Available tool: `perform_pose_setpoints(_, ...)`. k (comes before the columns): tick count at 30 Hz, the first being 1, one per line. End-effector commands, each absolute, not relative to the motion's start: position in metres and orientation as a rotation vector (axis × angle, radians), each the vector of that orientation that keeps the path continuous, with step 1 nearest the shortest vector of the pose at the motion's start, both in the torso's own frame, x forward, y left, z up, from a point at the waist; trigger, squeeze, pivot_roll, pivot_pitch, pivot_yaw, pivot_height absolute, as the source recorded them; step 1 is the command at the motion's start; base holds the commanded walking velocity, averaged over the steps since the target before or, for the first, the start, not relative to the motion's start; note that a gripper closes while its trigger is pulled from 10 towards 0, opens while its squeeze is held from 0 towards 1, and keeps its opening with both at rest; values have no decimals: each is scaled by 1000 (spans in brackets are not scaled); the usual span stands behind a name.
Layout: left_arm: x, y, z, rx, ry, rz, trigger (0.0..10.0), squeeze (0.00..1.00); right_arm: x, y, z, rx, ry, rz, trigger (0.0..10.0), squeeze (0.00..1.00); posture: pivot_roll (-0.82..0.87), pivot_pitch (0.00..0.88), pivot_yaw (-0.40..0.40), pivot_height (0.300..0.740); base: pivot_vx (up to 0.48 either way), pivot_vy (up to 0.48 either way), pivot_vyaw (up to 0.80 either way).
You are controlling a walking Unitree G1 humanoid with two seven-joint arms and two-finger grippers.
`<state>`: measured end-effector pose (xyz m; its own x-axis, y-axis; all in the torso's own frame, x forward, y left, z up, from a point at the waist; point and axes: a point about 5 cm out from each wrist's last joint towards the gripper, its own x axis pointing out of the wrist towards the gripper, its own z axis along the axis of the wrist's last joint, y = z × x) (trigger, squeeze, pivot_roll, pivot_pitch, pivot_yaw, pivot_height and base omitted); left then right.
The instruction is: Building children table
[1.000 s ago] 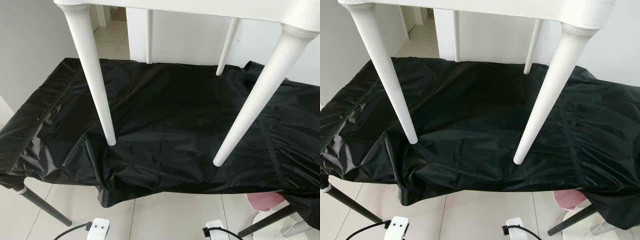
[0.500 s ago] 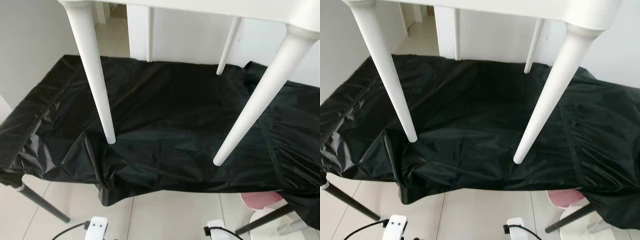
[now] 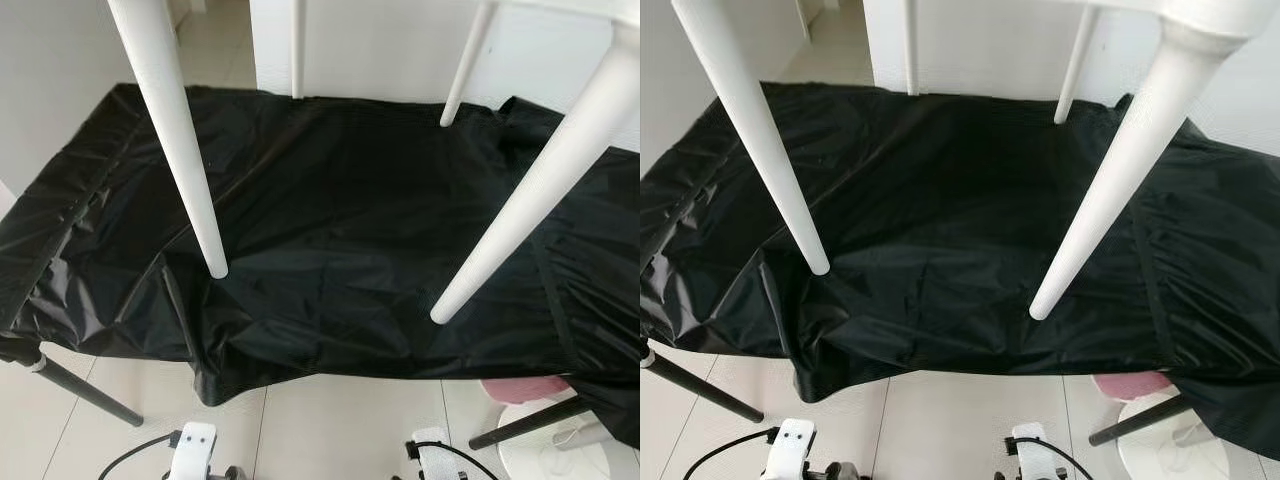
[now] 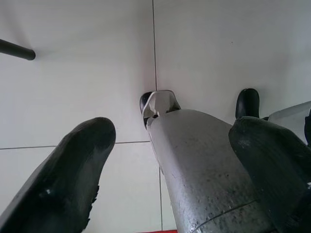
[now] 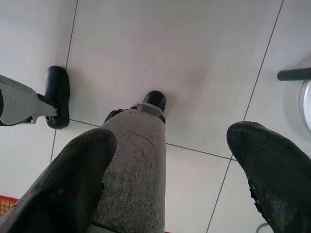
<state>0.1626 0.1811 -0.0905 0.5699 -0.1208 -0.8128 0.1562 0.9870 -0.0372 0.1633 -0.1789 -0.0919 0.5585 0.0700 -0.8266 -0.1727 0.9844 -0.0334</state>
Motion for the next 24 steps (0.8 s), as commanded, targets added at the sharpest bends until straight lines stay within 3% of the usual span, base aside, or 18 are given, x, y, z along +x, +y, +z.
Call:
perform_pose_setpoints(1, 136, 177, -102, 8, 1050, -177, 10000, 0, 148, -176, -99, -114, 1027, 158, 10000, 0, 50, 173, -18, 740, 0, 0, 0)
perform_pose_setpoints(14, 134, 177, -103, 11, 1057, -187, 10000, 0, 144, -176, -100, -91, 1029, 132, 10000, 0, 36, 176, -20, 740, 0, 0, 0)
perform_pose_setpoints(16, 128, 177, -105, 31, 1078, -186, 10000, 0, 137, -177, -103, -94, 1050, 128, 10000, 0, 84, 58, -15, 740, 0, 0, 0)
perform_pose_setpoints(24, 139, 181, -101, 54, 1064, -176, 10000, 0, 143, -174, -101, -99, 1045, 161, 10000, 0, 107, 4, -22, 740, 0, 0, 0)
